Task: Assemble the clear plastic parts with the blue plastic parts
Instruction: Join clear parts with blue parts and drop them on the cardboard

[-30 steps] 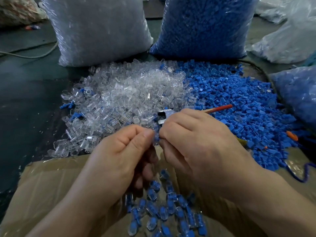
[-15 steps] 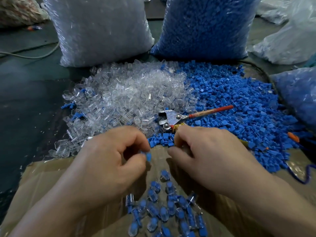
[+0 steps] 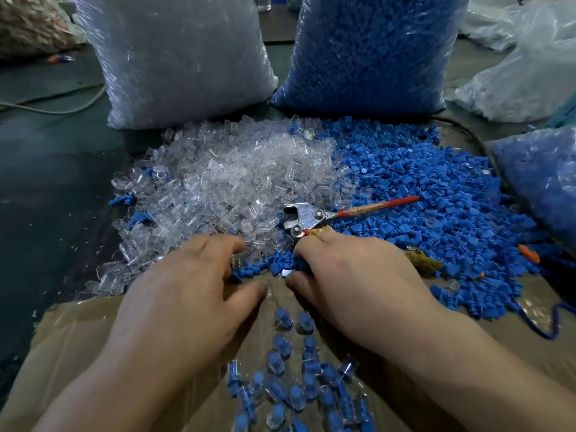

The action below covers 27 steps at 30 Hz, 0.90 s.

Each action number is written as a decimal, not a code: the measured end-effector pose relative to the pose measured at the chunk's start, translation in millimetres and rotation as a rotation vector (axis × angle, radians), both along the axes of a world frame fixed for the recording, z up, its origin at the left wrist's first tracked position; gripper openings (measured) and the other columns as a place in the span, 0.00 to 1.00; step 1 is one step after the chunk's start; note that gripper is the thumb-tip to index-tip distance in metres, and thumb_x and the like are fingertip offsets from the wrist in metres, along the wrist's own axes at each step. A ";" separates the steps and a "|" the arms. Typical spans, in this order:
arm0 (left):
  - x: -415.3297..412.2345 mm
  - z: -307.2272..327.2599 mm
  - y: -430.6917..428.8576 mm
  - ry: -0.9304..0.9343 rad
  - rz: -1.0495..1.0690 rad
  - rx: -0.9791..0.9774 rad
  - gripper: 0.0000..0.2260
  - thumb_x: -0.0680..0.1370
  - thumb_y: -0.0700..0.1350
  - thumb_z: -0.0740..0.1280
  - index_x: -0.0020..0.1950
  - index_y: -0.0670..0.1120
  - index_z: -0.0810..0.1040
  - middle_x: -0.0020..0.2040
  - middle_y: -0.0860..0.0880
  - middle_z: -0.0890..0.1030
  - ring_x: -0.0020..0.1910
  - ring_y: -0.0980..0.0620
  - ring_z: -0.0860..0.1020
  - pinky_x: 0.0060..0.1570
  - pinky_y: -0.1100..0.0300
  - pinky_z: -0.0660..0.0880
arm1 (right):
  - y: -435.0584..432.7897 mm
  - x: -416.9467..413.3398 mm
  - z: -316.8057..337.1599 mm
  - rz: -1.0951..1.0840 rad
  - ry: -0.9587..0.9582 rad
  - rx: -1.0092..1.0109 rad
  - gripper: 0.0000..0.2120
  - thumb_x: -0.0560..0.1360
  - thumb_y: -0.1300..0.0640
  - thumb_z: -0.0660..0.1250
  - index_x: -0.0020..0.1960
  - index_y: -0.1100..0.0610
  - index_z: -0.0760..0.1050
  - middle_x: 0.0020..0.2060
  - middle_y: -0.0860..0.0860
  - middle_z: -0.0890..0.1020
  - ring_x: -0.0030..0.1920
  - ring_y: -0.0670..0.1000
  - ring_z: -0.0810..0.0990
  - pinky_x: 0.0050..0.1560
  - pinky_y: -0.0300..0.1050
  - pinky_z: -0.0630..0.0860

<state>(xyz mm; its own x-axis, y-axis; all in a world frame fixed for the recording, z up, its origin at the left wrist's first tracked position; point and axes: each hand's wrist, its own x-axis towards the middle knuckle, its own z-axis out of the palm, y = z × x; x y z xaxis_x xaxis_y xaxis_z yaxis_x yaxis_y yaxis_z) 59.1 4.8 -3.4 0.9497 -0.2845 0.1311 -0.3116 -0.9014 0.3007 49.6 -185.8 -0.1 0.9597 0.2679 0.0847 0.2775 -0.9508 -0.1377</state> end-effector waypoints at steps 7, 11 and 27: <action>0.1 0.5 -7.7 0.021 0.012 -0.032 0.14 0.73 0.60 0.60 0.55 0.61 0.79 0.45 0.64 0.76 0.44 0.62 0.76 0.46 0.58 0.78 | 1.5 -0.4 -2.9 0.013 -0.014 0.011 0.09 0.80 0.50 0.61 0.46 0.47 0.61 0.33 0.43 0.71 0.30 0.46 0.68 0.24 0.44 0.61; 1.3 -0.9 -7.9 0.029 0.021 -0.034 0.12 0.74 0.60 0.60 0.53 0.61 0.78 0.46 0.64 0.76 0.45 0.61 0.75 0.46 0.57 0.77 | -1.9 0.2 0.3 -0.018 0.002 0.116 0.11 0.79 0.41 0.51 0.46 0.47 0.58 0.29 0.43 0.69 0.27 0.43 0.66 0.25 0.44 0.62; 2.9 -9.6 -10.4 0.005 -0.069 -0.088 0.18 0.76 0.64 0.56 0.59 0.61 0.79 0.50 0.59 0.73 0.42 0.58 0.75 0.40 0.57 0.75 | 5.1 -18.2 14.7 0.167 0.186 0.373 0.11 0.76 0.38 0.56 0.50 0.44 0.67 0.37 0.44 0.77 0.39 0.45 0.75 0.39 0.49 0.73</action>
<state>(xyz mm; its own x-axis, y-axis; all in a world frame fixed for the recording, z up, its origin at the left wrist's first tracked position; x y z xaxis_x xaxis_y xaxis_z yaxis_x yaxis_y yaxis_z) 62.0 -5.6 -13.0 0.9289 -0.3370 0.1535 -0.3703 -0.8477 0.3799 31.4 -180.7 14.5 0.9140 0.4042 0.0351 0.3612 -0.7710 -0.5245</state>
